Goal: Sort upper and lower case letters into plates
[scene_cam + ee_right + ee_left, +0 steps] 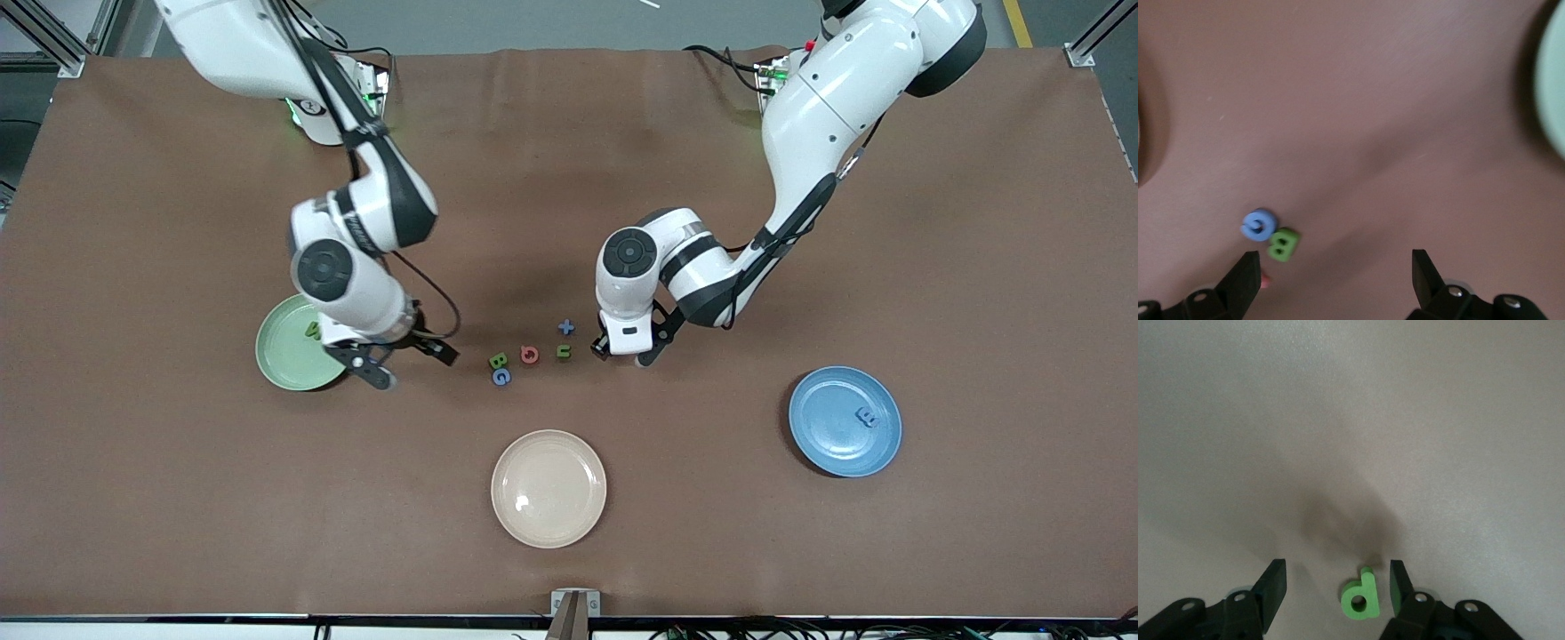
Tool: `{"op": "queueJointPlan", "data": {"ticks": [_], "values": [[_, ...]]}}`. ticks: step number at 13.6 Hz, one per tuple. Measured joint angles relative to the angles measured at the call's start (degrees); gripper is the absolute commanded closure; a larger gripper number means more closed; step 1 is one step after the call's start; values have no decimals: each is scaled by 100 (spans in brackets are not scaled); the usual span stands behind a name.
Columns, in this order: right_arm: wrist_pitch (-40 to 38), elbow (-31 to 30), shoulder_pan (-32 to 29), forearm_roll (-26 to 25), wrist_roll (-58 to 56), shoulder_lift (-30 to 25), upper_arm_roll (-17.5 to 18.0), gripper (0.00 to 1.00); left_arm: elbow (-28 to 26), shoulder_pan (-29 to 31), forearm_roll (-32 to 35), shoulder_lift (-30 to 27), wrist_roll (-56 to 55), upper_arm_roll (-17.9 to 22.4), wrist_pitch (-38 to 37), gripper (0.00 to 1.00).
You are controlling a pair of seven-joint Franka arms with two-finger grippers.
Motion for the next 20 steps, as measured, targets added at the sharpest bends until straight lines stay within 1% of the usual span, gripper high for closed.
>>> {"op": "queueJointPlan", "data": {"ticks": [2, 4, 6, 8, 11, 13, 14, 15, 16, 18, 19, 20], "values": [[17, 530, 189, -26, 196, 529, -6, 0, 18, -9, 0, 10, -58, 1, 19, 33], [66, 853, 211, -121, 172, 910, -22, 0, 22, -39, 0, 54, -165, 1, 143, 34], [413, 975, 207, -135, 28, 1167, -59, 0, 30, -70, 0, 122, -240, 2, 249, 36], [690, 995, 223, -135, -35, 1352, -55, 0, 40, -90, 0, 178, -246, 2, 331, 40], [784, 1025, 340, -135, 72, 1513, -46, 2, 60, -96, 0, 234, -246, 2, 348, 50], [783, 1035, 415, -135, 167, 1525, -43, 7, 65, -96, 0, 240, -246, 0, 345, 58], [782, 1035, 453, -135, 209, 1534, -43, 12, 69, -96, 0, 237, -246, -3, 339, 64], [782, 1035, 495, -135, 267, 1549, -43, 16, 76, -98, 0, 238, -246, -3, 339, 70], [783, 1035, 532, -135, 290, 1565, -43, 20, 79, -97, 0, 236, -246, -6, 338, 78], [803, 1038, 571, -135, 311, 1599, -43, 27, 95, -95, 0, 236, -245, -4, 339, 90], [808, 1039, 575, -135, 316, 1606, -47, 34, 117, -86, 0, 236, -244, 3, 348, 95], [809, 1041, 575, -135, 316, 1606, -50, 41, 165, -67, 2, 234, -243, 18, 353, 97]]}}
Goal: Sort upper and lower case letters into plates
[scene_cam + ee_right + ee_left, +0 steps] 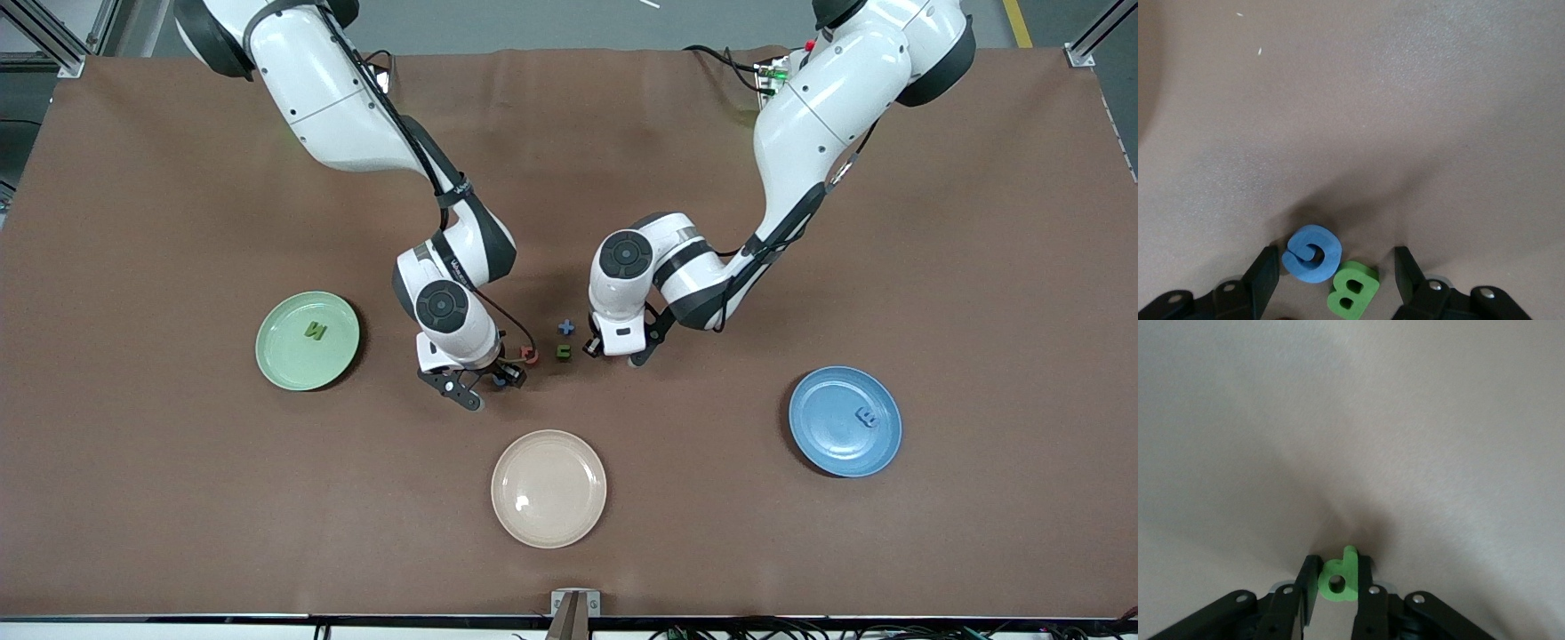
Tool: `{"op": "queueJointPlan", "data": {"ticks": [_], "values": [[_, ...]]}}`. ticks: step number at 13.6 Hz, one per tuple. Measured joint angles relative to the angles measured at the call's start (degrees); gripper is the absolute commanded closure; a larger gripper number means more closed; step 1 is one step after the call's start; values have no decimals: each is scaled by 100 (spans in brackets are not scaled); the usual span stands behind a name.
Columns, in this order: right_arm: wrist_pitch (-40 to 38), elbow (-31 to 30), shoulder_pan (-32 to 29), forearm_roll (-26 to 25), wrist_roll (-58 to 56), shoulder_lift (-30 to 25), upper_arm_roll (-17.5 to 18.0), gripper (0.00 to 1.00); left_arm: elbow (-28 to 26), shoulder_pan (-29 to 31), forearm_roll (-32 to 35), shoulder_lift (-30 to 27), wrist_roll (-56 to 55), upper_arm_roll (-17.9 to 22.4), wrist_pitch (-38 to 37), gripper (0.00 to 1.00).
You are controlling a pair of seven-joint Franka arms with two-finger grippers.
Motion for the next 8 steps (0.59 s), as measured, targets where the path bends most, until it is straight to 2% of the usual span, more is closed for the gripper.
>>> {"op": "queueJointPlan", "data": {"ticks": [6, 8], "values": [[42, 76, 3, 0, 13, -23, 4, 95, 229, 637, 12, -375, 496, 25, -26, 99], [47, 79, 1, 3, 17, -12, -2, 99, 233, 825, 15, -536, 879, 23, -263, 99]]}}
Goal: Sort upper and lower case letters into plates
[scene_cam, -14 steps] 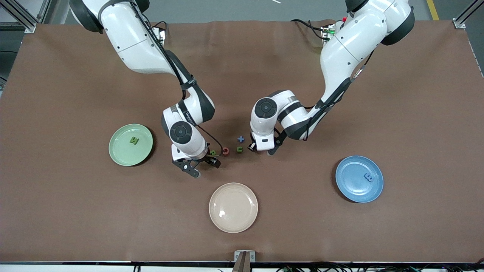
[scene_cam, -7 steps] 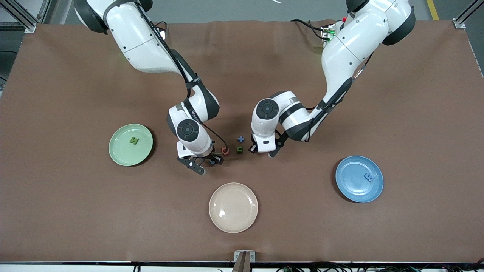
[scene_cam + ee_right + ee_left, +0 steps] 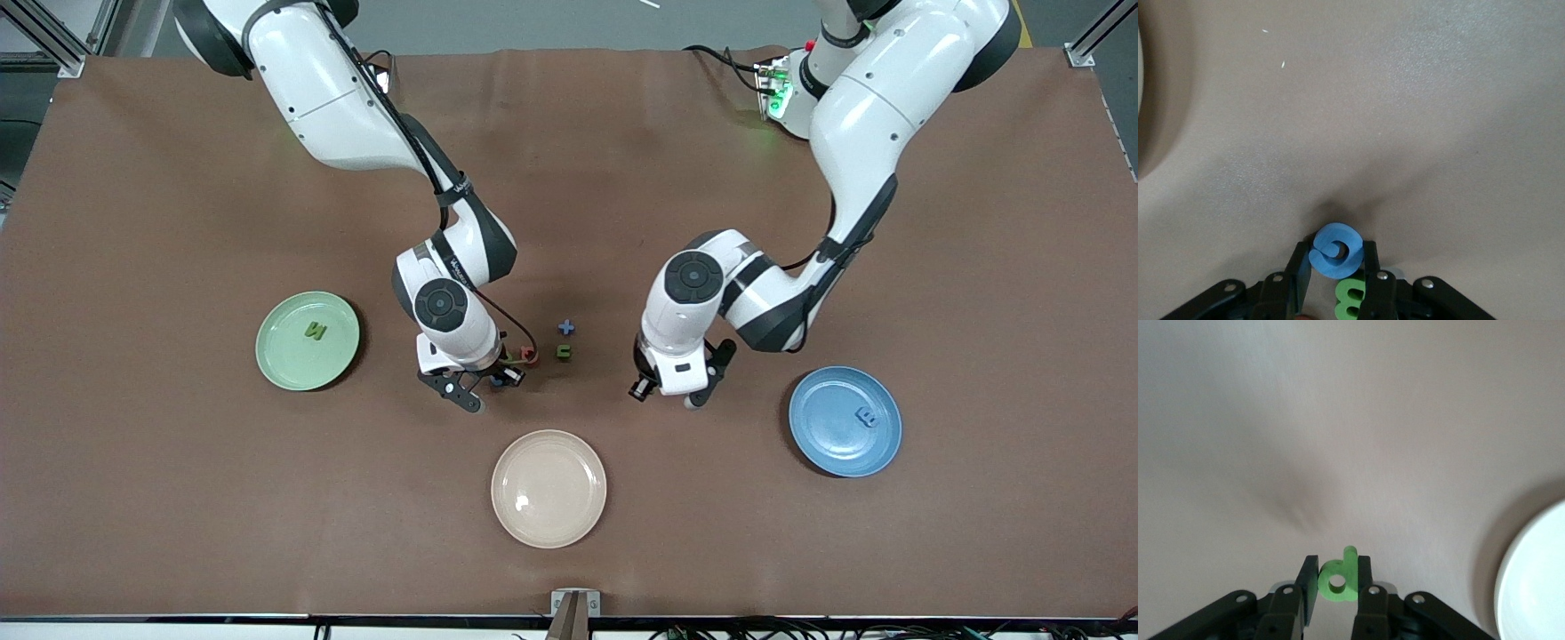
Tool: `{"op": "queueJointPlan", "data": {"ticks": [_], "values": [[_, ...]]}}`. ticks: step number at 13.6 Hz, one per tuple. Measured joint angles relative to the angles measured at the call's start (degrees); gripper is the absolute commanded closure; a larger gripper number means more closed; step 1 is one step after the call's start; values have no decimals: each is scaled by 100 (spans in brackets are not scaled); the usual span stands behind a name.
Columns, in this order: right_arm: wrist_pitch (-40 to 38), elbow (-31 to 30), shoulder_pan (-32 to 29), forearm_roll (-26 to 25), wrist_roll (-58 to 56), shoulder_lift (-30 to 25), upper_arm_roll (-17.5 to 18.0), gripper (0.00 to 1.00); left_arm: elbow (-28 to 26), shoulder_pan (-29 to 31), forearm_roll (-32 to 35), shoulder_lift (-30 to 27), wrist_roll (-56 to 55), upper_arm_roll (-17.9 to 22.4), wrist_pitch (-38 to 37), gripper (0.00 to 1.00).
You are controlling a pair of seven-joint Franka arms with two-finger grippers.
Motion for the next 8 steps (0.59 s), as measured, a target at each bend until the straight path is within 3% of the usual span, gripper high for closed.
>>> {"op": "queueJointPlan", "data": {"ticks": [4, 8], "values": [[-105, 18, -176, -7, -263, -8, -101, 100, -6, 434, 0, -374, 1017, -5, -799, 99], [-1351, 82, -889, -52, -1422, -376, -155, 100, -148, 1048, 0, -550, 2006, -29, -1003, 99]]}}
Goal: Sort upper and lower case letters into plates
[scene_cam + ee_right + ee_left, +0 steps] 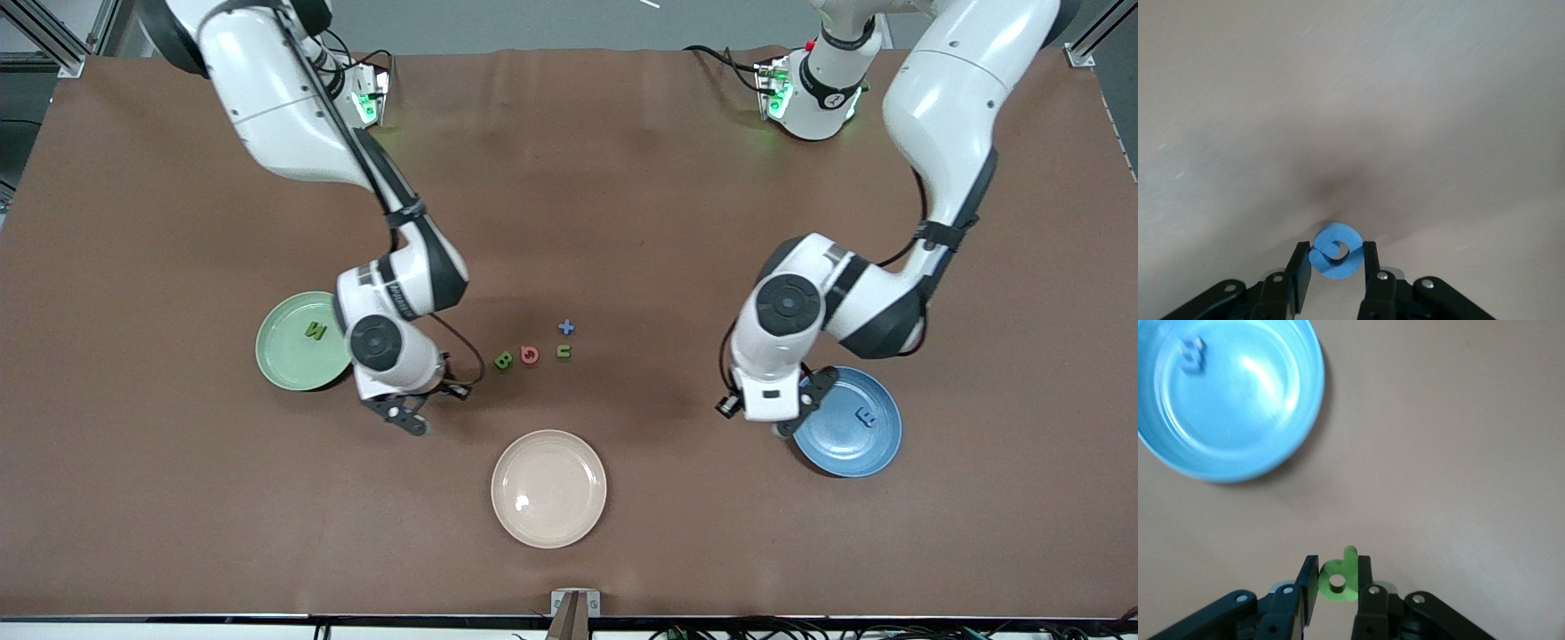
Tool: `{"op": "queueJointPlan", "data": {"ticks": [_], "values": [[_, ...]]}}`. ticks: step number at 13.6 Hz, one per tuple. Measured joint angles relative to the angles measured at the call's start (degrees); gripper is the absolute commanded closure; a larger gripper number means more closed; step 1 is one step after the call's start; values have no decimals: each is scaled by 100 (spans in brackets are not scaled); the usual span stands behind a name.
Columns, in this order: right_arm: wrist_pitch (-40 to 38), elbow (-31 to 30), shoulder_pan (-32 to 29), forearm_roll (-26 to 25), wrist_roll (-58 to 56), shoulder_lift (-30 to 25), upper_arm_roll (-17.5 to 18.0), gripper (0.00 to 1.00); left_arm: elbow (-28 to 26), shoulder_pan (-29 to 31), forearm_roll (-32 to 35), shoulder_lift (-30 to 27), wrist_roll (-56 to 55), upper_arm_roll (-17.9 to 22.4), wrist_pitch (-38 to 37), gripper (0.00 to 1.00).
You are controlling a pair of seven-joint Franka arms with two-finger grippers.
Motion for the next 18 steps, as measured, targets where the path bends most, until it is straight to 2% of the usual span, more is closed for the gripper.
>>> {"op": "queueJointPlan", "data": {"ticks": [2, 7, 9, 10, 11, 13, 15, 18], "values": [[-250, -255, -294, -201, -526, -405, -40, 100, -95, 383, 0, -4, 493, -16, 0, 99], [-280, -1595, -969, -394, -1814, -1561, -90, 100, -432, 1335, 0, 17, 1773, -80, 232, 92], [-227, -2066, -1205, -394, -2138, -1885, -91, 100, -581, 1588, 0, 86, 2042, -83, 484, 78], [-119, -2295, -1295, -394, -2234, -1993, -91, 100, -616, 1629, 0, 138, 2084, -84, 554, 61], [99, -2525, -1344, -394, -2279, -2052, -90, 100, -623, 1627, 0, 186, 2087, -88, 594, 29], [790, -3043, -1388, -395, -2333, -2069, -90, 100, -624, 1591, 0, 244, 2087, -100, 645, 2], [1361, -3454, -1397, -396, -2356, -2063, -88, 99, -621, 1577, 0, 242, 2077, -120, 658, 0], [1760, -3695, -1397, -396, -2358, -2059, -81, 98, -617, 1571, 0, 236, 2038, -177, 659, 0]]}}
